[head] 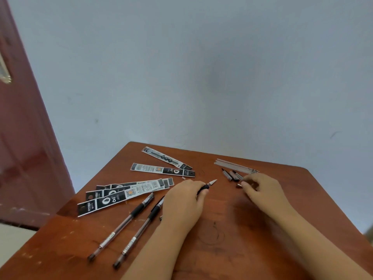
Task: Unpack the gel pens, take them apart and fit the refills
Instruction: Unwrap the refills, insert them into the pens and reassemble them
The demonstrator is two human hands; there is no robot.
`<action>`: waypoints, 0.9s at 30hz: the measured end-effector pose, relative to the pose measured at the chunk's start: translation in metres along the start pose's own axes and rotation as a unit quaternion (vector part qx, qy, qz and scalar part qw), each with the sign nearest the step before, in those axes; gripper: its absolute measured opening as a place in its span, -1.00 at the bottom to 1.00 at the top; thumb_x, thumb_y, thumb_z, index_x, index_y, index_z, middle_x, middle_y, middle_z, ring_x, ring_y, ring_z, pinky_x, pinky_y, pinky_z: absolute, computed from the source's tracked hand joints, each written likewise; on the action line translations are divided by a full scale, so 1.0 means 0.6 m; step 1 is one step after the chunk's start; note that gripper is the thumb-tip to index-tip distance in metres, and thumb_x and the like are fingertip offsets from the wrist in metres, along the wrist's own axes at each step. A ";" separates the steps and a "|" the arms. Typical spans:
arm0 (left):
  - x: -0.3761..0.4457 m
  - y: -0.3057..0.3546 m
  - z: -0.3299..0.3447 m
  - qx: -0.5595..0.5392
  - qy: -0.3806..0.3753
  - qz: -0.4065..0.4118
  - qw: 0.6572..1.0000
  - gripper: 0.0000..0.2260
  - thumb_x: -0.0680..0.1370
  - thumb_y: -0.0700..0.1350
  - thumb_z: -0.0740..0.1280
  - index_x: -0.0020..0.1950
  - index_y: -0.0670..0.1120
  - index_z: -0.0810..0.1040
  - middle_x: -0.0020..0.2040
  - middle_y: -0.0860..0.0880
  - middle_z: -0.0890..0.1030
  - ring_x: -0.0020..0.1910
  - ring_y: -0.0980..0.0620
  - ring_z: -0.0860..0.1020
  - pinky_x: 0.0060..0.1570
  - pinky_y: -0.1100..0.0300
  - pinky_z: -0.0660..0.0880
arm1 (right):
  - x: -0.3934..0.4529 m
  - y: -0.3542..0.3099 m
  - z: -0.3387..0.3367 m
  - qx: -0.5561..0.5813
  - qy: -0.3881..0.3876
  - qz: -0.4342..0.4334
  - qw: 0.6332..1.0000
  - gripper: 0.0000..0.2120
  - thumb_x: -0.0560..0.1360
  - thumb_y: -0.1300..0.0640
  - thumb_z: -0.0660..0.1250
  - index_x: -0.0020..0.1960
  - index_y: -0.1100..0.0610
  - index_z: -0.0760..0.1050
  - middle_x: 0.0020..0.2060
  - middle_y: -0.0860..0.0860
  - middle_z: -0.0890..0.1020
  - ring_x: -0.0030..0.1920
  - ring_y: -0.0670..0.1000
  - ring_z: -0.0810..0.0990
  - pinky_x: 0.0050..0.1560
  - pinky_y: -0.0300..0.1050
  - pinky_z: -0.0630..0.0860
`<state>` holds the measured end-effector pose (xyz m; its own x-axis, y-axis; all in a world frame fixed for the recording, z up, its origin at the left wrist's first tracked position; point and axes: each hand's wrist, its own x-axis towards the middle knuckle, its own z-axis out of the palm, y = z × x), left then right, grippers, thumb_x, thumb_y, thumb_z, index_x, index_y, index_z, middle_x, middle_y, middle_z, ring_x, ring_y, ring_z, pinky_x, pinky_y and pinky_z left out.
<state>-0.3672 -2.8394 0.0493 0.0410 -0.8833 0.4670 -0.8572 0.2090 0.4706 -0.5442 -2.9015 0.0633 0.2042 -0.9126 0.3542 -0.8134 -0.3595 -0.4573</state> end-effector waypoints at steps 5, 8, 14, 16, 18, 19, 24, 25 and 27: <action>0.000 0.000 -0.003 0.008 -0.002 -0.022 1.000 -0.74 0.59 0.01 0.11 0.22 0.05 0.46 0.09 0.03 0.54 0.05 0.08 0.47 -0.08 0.30 0.30 | 0.063 -0.022 0.034 -0.180 -0.025 -0.005 0.983 -0.70 0.51 0.00 0.16 0.03 0.13 0.58 -0.06 0.12 0.58 0.03 0.12 0.49 -0.09 -0.09 0.38; -0.003 -0.002 -0.007 0.000 0.003 -0.027 1.000 -0.75 0.58 0.00 0.12 0.20 0.03 0.48 0.07 0.01 0.54 0.05 0.05 0.47 -0.11 0.29 0.28 | 0.080 -0.028 0.059 -0.256 -0.040 0.013 0.966 -0.66 0.52 -0.04 0.13 0.07 0.15 0.55 0.02 0.14 0.52 0.10 0.14 0.44 0.02 -0.04 0.40; -0.002 -0.001 -0.006 0.001 -0.021 -0.029 0.999 -0.74 0.58 -0.01 0.13 0.21 0.01 0.48 0.09 -0.03 0.53 0.07 0.01 0.47 -0.01 0.18 0.37 | 0.074 -0.029 0.078 -0.249 -0.017 0.015 0.968 -0.70 0.52 0.02 0.16 0.08 0.15 0.56 0.03 0.14 0.51 0.10 0.15 0.41 0.02 -0.04 0.38; -0.001 -0.001 -0.005 0.001 -0.018 -0.029 0.999 -0.74 0.58 -0.01 0.14 0.21 0.01 0.48 0.09 -0.03 0.53 0.07 0.01 0.47 -0.02 0.19 0.37 | 0.067 -0.033 0.073 -0.217 -0.002 0.000 0.976 -0.72 0.52 0.02 0.17 0.08 0.13 0.56 0.03 0.13 0.55 0.10 0.15 0.43 0.01 -0.04 0.38; -0.001 -0.002 -0.004 0.004 -0.011 -0.029 0.999 -0.74 0.58 -0.01 0.14 0.21 0.01 0.48 0.09 -0.02 0.53 0.07 0.02 0.47 -0.03 0.21 0.36 | 0.054 -0.043 0.060 -0.137 0.007 -0.020 0.990 -0.76 0.50 0.08 0.21 0.05 0.14 0.57 0.01 0.12 0.61 0.07 0.14 0.49 0.00 -0.05 0.40; -0.001 -0.002 -0.004 0.004 -0.006 -0.029 1.000 -0.75 0.58 -0.01 0.14 0.20 0.01 0.49 0.08 -0.01 0.54 0.06 0.02 0.47 -0.03 0.22 0.36 | 0.045 -0.050 0.048 -0.093 0.005 -0.030 0.995 -0.78 0.48 0.11 0.24 0.04 0.15 0.57 -0.01 0.11 0.63 0.03 0.12 0.52 0.00 -0.06 0.41; -0.003 -0.004 0.003 -0.007 0.039 -0.004 0.999 -0.78 0.55 -0.06 0.21 0.14 -0.05 0.54 0.05 -0.03 0.57 0.07 0.01 0.47 -0.01 0.23 0.34 | -0.027 -0.060 -0.003 -0.005 0.006 -0.064 0.998 -0.82 0.44 0.16 0.32 0.01 0.18 0.59 -0.05 0.07 0.63 -0.01 0.02 0.53 -0.09 -0.35 0.25; -0.003 -0.004 0.005 -0.010 0.048 0.008 0.999 -0.80 0.54 -0.08 0.24 0.11 -0.07 0.57 0.01 -0.05 0.59 0.04 -0.02 0.49 -0.04 0.22 0.34 | -0.040 -0.055 -0.006 0.012 0.019 -0.060 0.998 -0.82 0.43 0.19 0.33 0.00 0.19 0.59 -0.04 0.07 0.63 0.02 0.03 0.53 -0.05 -0.35 0.25; -0.004 -0.002 0.009 -0.003 0.040 0.034 0.999 -0.84 0.49 -0.14 0.31 0.01 -0.12 0.61 -0.10 -0.09 0.62 -0.07 -0.08 0.55 -0.13 0.21 0.34 | -0.054 -0.044 -0.006 0.060 0.044 -0.039 0.996 -0.84 0.40 0.25 0.35 -0.02 0.20 0.60 -0.05 0.08 0.63 -0.02 0.00 0.52 -0.01 -0.35 0.27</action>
<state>-0.3689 -2.8397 0.0433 0.0244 -0.8306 0.5563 -0.8563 0.2698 0.4403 -0.5313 -2.8618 0.0667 0.2123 -0.8621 0.4602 -0.7253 -0.4546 -0.5170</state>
